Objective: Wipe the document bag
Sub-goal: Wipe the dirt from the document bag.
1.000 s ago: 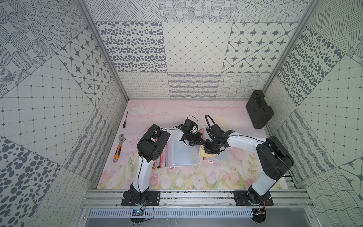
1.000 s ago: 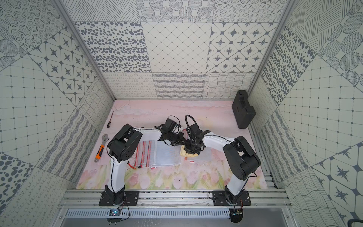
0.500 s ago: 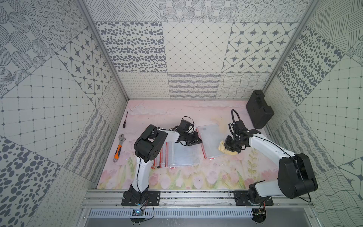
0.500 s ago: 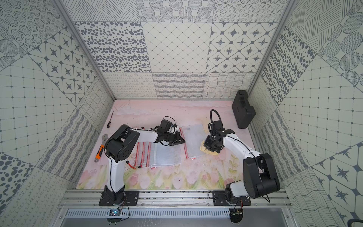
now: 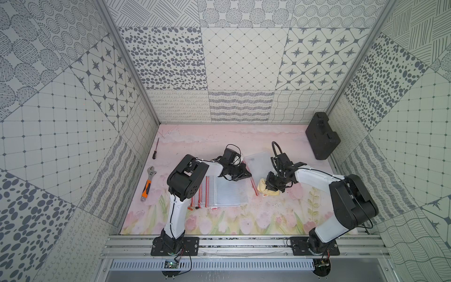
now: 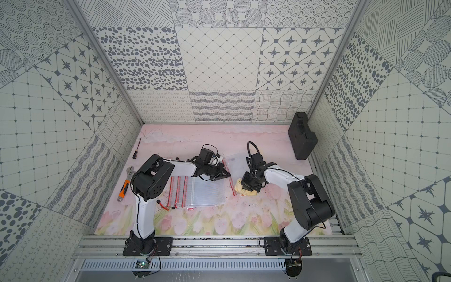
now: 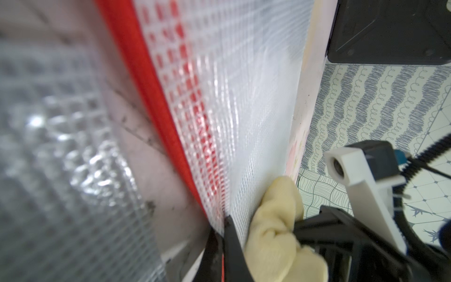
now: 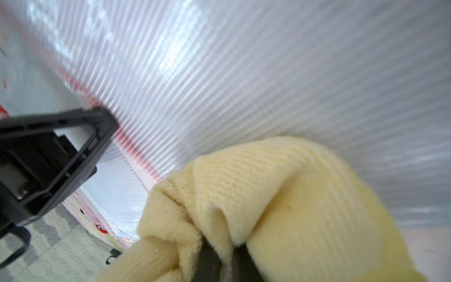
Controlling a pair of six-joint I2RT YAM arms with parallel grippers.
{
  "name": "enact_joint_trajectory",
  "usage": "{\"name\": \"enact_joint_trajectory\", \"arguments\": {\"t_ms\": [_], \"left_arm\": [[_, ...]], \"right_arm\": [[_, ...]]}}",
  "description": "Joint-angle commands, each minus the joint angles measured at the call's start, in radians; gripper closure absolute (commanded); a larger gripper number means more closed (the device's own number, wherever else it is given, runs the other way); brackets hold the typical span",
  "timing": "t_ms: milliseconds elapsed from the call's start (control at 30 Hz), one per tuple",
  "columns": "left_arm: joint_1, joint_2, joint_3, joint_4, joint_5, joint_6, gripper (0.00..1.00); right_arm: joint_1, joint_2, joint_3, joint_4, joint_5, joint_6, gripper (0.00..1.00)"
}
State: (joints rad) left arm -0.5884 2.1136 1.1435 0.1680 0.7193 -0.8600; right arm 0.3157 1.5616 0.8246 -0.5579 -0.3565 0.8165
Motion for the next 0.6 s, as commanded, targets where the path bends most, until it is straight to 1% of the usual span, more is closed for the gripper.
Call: {"name": "enact_joint_trajectory", "arguments": {"t_ms": [0,67,133,167,200,267,300,400,467,500,567], "left_arm": [[0.014,0.046,-0.032,-0.369,-0.366,0.007,1.0],[0.013,0.043,-0.036,-0.366,-0.367,0.007,1.0],[0.014,0.043,-0.036,-0.365,-0.366,0.007,1.0],[0.015,0.046,-0.035,-0.363,-0.364,0.006,1.0],[0.013,0.049,-0.033,-0.365,-0.36,0.006,1.0],[0.014,0.054,-0.027,-0.366,-0.358,0.005,1.0],[0.014,0.055,-0.025,-0.367,-0.357,0.005,1.0],[0.013,0.059,-0.022,-0.37,-0.355,0.006,1.0],[0.015,0.059,-0.022,-0.371,-0.356,0.006,1.0],[0.016,0.059,-0.023,-0.372,-0.356,0.006,1.0],[0.013,0.056,-0.025,-0.374,-0.356,0.007,1.0]], "right_arm": [[-0.171,-0.078,-0.062,-0.129,0.067,-0.095,1.0],[-0.238,-0.106,-0.046,-0.161,0.075,-0.136,1.0],[-0.242,-0.11,-0.008,-0.182,0.062,-0.142,1.0],[-0.217,-0.11,0.016,-0.179,0.049,-0.128,1.0],[-0.169,-0.109,0.042,-0.177,0.057,-0.108,1.0],[-0.037,-0.088,0.109,-0.178,0.099,-0.063,1.0],[0.04,-0.059,0.141,-0.175,0.105,-0.037,1.0],[0.194,0.047,0.191,-0.098,0.057,0.033,1.0],[0.236,0.112,0.18,-0.02,0.02,0.078,1.0],[0.24,0.136,0.163,0.028,-0.007,0.097,1.0],[0.234,0.155,0.126,0.072,-0.006,0.114,1.0]]}}
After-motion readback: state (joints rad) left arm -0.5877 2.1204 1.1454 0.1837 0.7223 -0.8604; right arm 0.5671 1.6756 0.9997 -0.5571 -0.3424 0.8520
